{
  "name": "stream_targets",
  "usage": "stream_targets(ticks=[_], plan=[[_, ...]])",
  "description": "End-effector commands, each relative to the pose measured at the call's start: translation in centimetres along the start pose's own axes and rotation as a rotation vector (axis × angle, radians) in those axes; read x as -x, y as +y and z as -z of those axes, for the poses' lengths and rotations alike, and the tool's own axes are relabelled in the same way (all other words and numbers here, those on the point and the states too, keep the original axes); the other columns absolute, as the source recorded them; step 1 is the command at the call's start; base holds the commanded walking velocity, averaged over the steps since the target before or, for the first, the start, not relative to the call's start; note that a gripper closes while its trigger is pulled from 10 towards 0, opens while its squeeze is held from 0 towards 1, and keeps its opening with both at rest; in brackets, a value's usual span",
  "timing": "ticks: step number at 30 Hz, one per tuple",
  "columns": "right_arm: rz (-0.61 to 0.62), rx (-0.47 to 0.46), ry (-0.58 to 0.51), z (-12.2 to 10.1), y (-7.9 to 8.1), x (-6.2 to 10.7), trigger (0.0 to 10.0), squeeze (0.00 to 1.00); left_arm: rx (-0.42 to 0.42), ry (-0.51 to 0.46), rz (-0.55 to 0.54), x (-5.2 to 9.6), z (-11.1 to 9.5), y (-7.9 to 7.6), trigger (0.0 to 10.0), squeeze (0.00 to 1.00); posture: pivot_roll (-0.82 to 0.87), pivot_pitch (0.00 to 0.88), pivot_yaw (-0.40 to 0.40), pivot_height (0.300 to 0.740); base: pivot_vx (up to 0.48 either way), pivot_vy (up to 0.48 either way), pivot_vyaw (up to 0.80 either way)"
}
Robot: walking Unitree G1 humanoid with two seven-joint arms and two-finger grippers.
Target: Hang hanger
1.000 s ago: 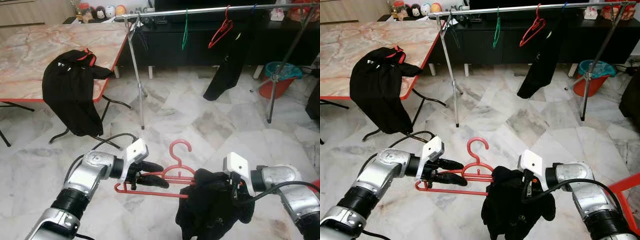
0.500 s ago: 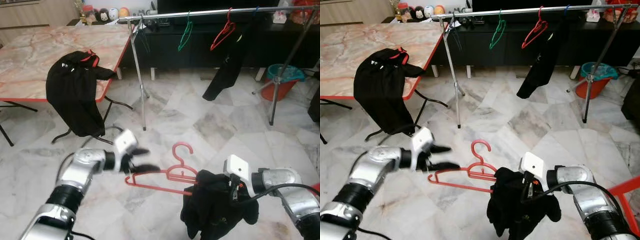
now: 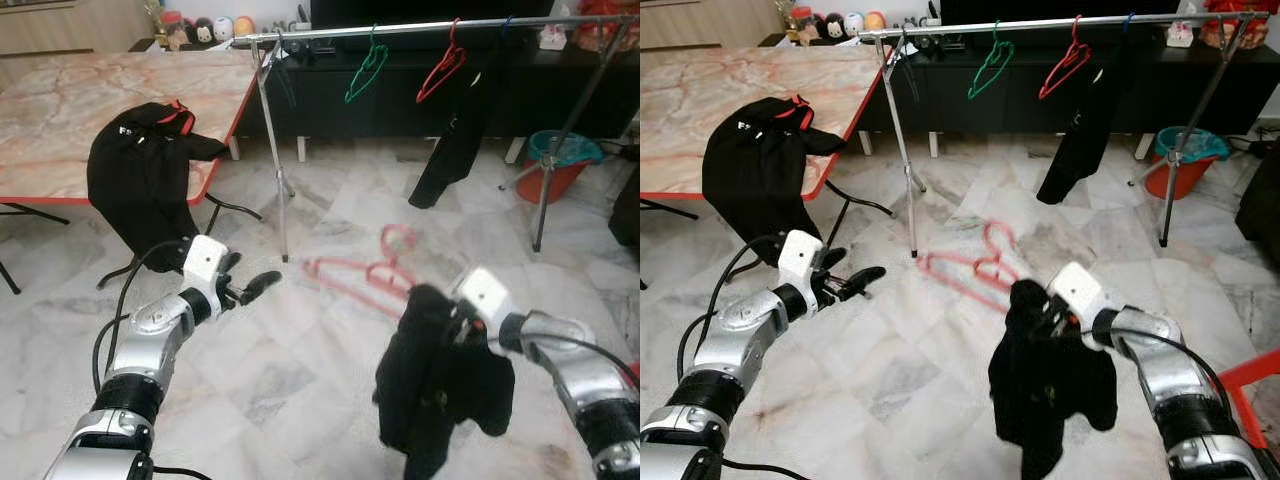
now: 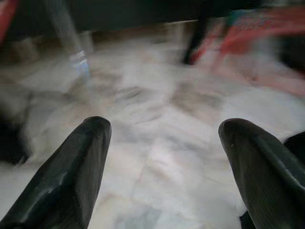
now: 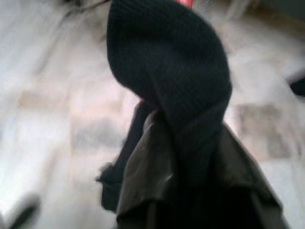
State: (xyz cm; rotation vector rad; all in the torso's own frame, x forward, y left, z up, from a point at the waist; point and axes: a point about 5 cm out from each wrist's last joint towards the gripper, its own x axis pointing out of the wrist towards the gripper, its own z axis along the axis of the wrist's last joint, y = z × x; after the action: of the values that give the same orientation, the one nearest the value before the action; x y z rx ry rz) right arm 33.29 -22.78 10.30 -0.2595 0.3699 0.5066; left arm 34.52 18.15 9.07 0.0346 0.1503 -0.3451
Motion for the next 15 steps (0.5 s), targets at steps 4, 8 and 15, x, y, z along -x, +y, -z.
stream_targets(ticks=[4,8,15], plan=[[0.058,-0.045,-0.125,-3.6,-0.3,-0.9,0.0,0.00,-0.019,0.070,-0.039,0.0,2.2,-1.3,10.0,0.00,-0.25,0.033,0.030,0.740,0.000,0.000,0.00],[0.010,-0.043,-0.189,-6.4,0.6,-1.7,0.0,0.00,-0.076,0.077,0.050,-0.5,2.7,-3.5,10.0,0.00,-0.25,0.033,0.030,0.740,0.000,0.000,0.00],[-0.092,-0.023,-0.247,-10.3,2.5,-2.9,0.0,0.00,-0.167,0.054,0.103,-1.4,3.0,-6.2,10.0,0.00,-0.25,0.027,0.015,0.740,0.000,0.000,0.00]])
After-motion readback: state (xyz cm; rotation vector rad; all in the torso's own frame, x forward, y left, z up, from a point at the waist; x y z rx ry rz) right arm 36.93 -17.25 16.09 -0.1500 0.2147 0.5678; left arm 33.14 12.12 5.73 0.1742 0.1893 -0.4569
